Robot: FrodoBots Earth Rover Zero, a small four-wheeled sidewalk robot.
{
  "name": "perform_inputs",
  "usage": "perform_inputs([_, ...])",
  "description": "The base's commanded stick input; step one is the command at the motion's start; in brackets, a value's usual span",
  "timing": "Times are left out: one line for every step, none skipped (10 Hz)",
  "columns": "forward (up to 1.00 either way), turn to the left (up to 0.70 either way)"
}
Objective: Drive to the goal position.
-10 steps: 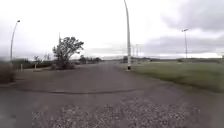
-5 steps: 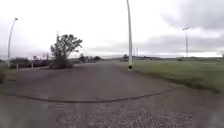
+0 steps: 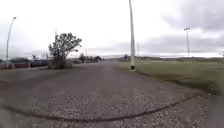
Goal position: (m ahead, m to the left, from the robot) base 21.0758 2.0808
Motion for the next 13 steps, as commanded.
perform_inputs([1.00, 0.00])
perform_inputs([1.00, 0.00])
perform_inputs([1.00, 0.00])
perform_inputs([1.00, 0.00])
perform_inputs([1.00, 0.00])
perform_inputs([1.00, 0.00])
perform_inputs([1.00, 0.00])
perform_inputs([1.00, 0.00])
perform_inputs([1.00, 0.00])
perform_inputs([1.00, 0.00])
perform_inputs([1.00, 0.00])
perform_inputs([1.00, 0.00])
perform_inputs([1.00, 0.00])
